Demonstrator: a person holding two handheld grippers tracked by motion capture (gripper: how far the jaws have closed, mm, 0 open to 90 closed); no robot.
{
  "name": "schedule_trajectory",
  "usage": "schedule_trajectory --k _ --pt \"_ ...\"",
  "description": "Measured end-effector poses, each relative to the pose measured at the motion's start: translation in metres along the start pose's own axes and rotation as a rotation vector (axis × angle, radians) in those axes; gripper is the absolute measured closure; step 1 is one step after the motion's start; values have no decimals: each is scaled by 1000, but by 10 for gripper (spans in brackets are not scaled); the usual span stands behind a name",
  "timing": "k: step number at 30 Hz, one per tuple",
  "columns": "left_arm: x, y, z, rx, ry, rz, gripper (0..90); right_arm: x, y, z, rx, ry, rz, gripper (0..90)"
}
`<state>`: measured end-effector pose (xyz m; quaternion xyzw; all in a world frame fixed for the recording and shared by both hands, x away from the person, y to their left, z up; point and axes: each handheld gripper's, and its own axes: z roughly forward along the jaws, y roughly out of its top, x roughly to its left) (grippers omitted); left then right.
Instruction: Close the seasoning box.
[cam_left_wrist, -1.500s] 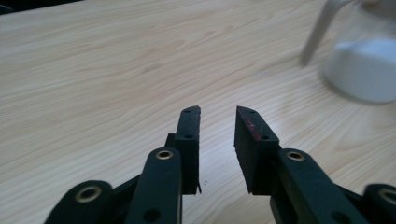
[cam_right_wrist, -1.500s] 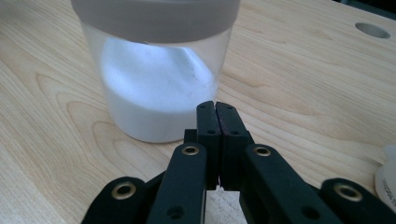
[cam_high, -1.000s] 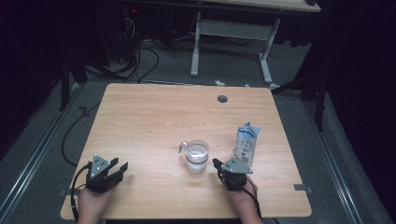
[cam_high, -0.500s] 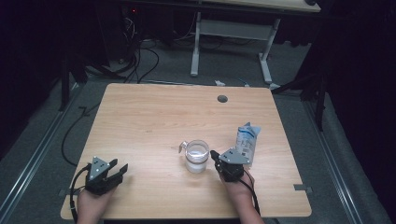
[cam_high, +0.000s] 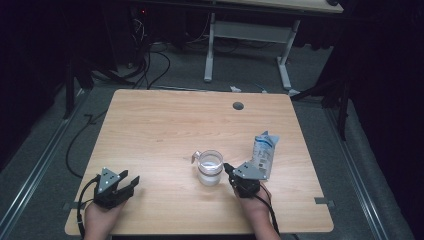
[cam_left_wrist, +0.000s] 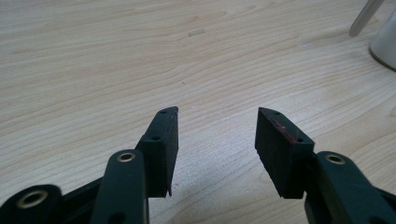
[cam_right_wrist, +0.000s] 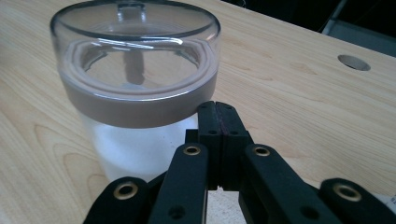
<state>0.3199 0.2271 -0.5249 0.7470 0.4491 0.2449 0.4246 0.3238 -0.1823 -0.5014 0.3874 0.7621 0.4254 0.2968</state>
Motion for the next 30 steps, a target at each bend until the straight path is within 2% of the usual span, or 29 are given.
schedule_trajectory --k 5,30 --pt "-2 0 2 3 -14 13 491 8 -1 -4 -4 17 -23 900" --pt "-2 -2 3 -1 -36 7 483 38 1 -7 -20 84 -84 897"
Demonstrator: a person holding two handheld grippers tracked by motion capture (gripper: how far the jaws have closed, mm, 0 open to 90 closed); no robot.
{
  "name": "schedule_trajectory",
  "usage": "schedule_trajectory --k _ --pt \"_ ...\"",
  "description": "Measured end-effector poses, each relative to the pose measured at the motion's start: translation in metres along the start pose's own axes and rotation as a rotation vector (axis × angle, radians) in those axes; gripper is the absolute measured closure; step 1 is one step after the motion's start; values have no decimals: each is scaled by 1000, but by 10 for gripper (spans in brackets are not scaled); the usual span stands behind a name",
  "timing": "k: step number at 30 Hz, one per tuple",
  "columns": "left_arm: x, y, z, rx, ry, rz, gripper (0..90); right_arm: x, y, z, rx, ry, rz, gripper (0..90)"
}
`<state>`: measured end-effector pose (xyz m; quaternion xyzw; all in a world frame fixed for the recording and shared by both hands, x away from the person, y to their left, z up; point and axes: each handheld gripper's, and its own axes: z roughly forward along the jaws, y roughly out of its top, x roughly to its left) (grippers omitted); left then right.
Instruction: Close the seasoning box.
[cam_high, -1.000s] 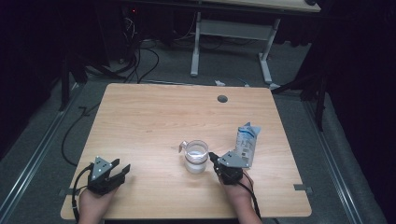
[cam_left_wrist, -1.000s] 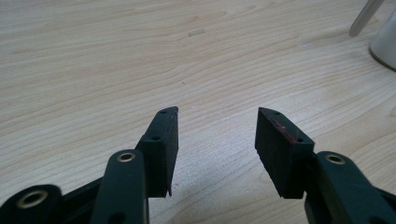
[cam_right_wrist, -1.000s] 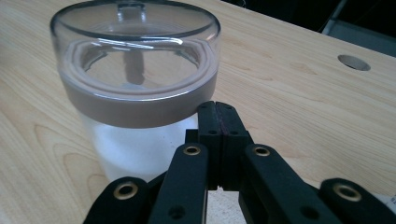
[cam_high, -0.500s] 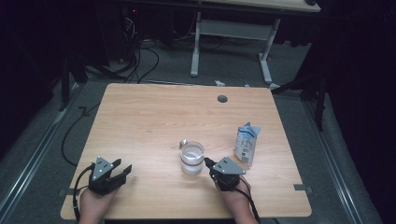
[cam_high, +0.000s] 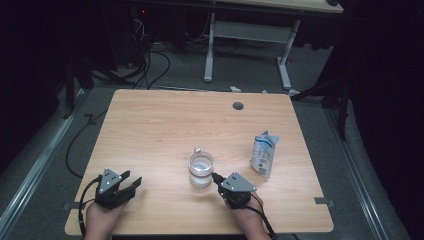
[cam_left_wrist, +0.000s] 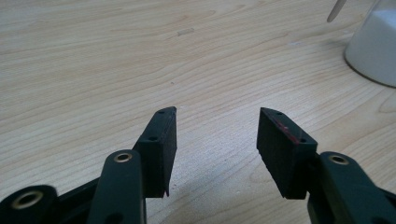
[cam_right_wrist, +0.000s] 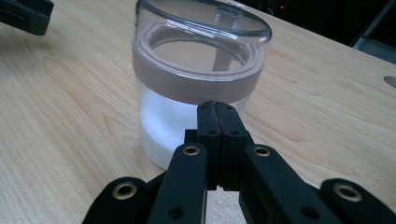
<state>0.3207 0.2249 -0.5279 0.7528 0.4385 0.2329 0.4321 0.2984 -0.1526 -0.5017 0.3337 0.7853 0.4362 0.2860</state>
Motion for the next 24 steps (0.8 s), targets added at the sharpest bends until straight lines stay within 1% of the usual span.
schedule_trajectory --k 10,14,19,23,24 --pt "0 0 0 3 -2 1 482 14 5 6 -10 37 -26 894" --pt "0 0 0 1 0 2 481 18 6 7 -7 37 -40 891" --pt "0 0 -1 -3 -1 1 481 17 6 5 -11 35 -34 877" --pt "1 1 -2 -2 1 6 479 12 6 0 -22 22 -26 857" --pt "1 1 -2 -2 1 3 478 10 5 -1 -23 18 -17 849"
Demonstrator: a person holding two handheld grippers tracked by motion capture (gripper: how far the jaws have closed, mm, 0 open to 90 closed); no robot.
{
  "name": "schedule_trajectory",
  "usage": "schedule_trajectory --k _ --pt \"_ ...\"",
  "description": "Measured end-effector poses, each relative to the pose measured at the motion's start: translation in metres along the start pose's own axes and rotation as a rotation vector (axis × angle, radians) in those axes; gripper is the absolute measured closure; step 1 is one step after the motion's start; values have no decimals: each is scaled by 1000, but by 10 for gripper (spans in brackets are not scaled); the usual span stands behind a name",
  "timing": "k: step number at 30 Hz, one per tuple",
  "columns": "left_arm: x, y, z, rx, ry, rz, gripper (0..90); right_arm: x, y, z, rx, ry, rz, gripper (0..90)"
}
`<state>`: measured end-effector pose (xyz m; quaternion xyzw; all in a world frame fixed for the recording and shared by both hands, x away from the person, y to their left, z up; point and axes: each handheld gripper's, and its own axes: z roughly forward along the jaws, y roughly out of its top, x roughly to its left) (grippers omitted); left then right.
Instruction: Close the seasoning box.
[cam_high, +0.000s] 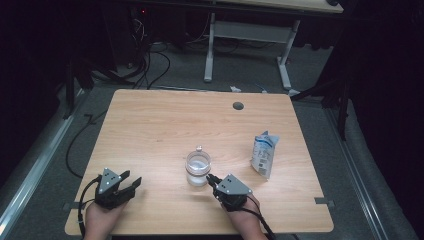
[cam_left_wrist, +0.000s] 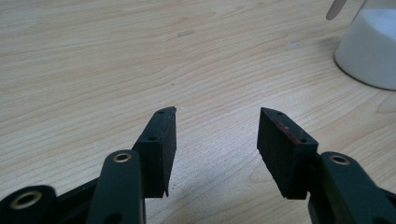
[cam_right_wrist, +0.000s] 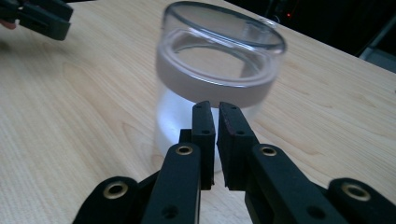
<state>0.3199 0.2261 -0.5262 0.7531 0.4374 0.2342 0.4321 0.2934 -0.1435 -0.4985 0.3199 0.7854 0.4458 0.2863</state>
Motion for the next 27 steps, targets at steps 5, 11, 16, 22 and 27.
schedule_trajectory --k 5,11,16,22,27 --pt "2 -1 0 -1 2 -7 476 -17 -7 -4 8 -30 42 781" --pt "-1 2 1 2 7 5 467 -43 -15 -13 13 -95 108 660" --pt "1 4 -1 -10 24 0 452 -71 -24 -31 -16 -149 175 615" --pt "3 6 -2 -15 36 -2 440 -87 -33 -38 -16 -170 211 604" --pt "5 6 -2 -11 32 6 435 -87 -35 -31 12 -178 200 601"
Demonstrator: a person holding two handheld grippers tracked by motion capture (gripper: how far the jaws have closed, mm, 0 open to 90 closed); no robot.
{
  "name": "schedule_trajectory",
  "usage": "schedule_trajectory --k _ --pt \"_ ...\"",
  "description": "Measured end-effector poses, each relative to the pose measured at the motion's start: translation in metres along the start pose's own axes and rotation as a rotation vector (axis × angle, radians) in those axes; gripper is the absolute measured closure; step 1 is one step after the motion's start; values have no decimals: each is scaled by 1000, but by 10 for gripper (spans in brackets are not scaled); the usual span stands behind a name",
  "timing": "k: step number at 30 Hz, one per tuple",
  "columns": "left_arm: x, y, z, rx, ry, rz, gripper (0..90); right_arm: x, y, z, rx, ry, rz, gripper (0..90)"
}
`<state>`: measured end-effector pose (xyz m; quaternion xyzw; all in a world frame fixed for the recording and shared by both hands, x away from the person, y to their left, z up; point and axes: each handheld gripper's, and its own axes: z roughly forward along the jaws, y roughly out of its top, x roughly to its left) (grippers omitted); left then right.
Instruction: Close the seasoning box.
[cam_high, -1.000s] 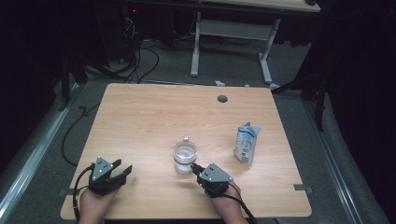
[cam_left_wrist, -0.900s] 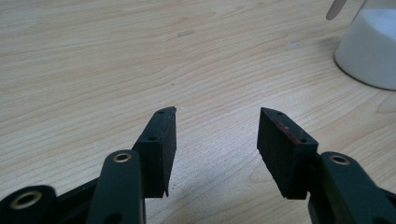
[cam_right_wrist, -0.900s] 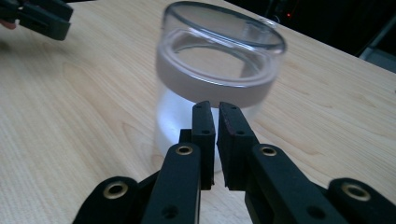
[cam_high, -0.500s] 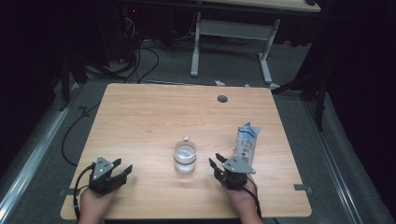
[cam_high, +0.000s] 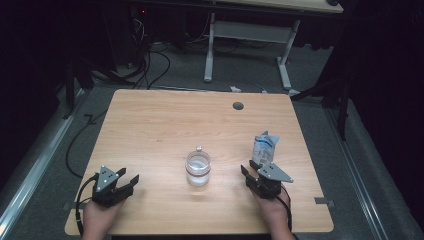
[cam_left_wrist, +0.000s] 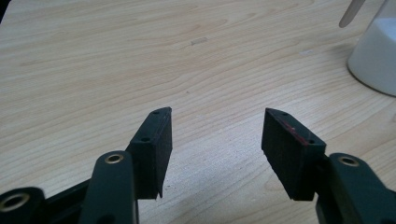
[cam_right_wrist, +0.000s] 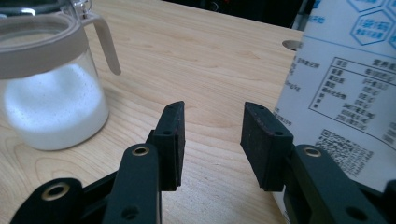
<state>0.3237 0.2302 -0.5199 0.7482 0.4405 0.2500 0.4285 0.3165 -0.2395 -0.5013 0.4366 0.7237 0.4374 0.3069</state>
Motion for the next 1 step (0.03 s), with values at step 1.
schedule_trajectory --k 1 --pt "0 0 0 0 0 0 430 1 0 1 1 1 -9 598"
